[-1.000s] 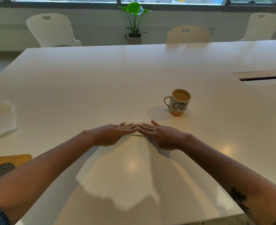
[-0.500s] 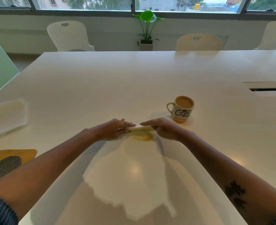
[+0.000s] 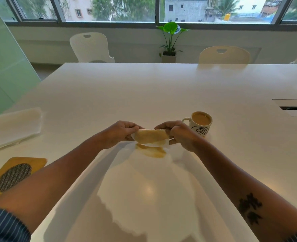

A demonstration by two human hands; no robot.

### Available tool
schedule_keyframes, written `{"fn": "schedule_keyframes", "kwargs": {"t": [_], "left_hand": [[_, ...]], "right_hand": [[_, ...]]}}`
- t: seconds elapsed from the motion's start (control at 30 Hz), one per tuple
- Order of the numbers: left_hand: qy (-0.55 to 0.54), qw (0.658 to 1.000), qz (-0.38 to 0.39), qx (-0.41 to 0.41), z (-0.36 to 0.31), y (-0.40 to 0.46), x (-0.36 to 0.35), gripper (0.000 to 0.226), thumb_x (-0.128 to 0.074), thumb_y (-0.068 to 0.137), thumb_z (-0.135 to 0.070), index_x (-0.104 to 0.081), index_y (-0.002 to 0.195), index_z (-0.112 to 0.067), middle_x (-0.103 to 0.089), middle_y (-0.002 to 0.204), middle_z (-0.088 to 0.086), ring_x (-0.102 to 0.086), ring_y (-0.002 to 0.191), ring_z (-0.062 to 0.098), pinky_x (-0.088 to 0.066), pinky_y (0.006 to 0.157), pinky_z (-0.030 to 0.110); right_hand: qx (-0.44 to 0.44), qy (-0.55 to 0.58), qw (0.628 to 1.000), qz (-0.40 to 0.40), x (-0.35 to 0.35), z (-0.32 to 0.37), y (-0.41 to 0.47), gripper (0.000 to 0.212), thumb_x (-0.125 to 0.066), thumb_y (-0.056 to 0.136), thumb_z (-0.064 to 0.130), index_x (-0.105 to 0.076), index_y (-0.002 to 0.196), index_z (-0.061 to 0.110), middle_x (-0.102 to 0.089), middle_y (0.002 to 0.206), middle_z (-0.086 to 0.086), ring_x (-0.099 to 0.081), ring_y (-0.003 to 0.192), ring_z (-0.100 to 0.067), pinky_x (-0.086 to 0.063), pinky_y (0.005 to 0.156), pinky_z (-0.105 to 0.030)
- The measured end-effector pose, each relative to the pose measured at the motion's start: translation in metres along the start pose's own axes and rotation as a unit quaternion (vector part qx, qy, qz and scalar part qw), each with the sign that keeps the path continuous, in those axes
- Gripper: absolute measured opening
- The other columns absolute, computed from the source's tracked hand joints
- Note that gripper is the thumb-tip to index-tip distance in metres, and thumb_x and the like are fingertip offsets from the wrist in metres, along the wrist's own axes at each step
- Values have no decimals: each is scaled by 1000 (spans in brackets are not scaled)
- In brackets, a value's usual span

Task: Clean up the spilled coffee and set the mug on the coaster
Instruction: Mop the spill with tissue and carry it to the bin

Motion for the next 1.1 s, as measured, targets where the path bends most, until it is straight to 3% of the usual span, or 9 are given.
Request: {"fn": "schedule_keyframes", "kwargs": {"t": [0.17, 0.33, 0.47, 0.57, 0.67, 0.8, 0.93, 1.1], "left_hand": [[-159, 982, -3, 96, 2, -5, -4, 43, -46, 110, -34, -73, 127, -6, -71, 128, 22, -70, 115, 32, -57, 103, 45], [-266, 951, -31, 156, 6, -16, -6, 55, -44, 109, -43, -66, 134, -1, -68, 133, 22, -65, 123, 35, -51, 110, 49], [-335, 923, -66, 177, 10, -30, -5, 64, -43, 107, -50, -61, 137, 4, -67, 136, 23, -67, 124, 37, -58, 100, 47], [-383, 905, -79, 170, 14, -47, -2, 70, -38, 107, -54, -62, 134, 5, -70, 131, 25, -74, 109, 37, -64, 88, 46], [-426, 887, -90, 152, 19, -68, 3, 77, -33, 106, -60, -62, 134, 6, -68, 132, 26, -74, 109, 39, -64, 88, 48], [-481, 859, -115, 127, 31, -104, 19, 85, -30, 104, -66, -61, 133, 8, -67, 133, 28, -74, 108, 41, -64, 86, 51], [-521, 837, -136, 95, 45, -151, 46, 90, -31, 103, -68, -66, 127, 12, -67, 133, 28, -73, 110, 42, -63, 87, 53], [-548, 817, -169, 54, 66, -222, 99, 88, -36, 103, -66, -70, 118, 14, -67, 131, 30, -74, 108, 42, -64, 83, 51]], "right_hand": [[-53, 94, 994, 28, 4, -3, 3, 48, -41, 99, -11, -84, 108, 11, -79, 108, -14, -76, 95, -29, -65, 74, -39], [-119, 186, 974, 58, 0, -10, 6, 45, -37, 100, -14, -77, 118, -2, -77, 112, -23, -79, 92, -32, -66, 74, -42], [-155, 241, 954, 91, -12, -10, 3, 45, -33, 104, -12, -66, 133, -7, -72, 120, -24, -75, 99, -33, -68, 77, -42], [-166, 273, 941, 107, -23, -7, 0, 48, -30, 103, -12, -62, 138, -9, -67, 132, -27, -71, 110, -37, -66, 85, -43], [-169, 301, 929, 133, -39, -1, 0, 51, -30, 100, -12, -59, 142, -10, -64, 135, -29, -67, 116, -40, -63, 91, -48], [-174, 331, 910, 177, -74, 14, 3, 52, -30, 98, -11, -57, 143, -11, -63, 135, -29, -62, 124, -43, -48, 115, -59], [-163, 342, 900, 216, -122, 38, 4, 49, -31, 98, -11, -62, 137, -12, -68, 131, -30, -73, 106, -40, -61, 97, -47], [-167, 335, 890, 260, -209, 70, 5, 49, -31, 98, -12, -61, 138, -13, -70, 128, -30, -76, 103, -42, -63, 92, -48]]}}
Point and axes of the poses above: each hand's wrist, its own y-axis towards the middle knuckle, its own x-axis out of the back of the hand, z = x × y, the point moved 4 cm from there along y, towards the middle knuckle
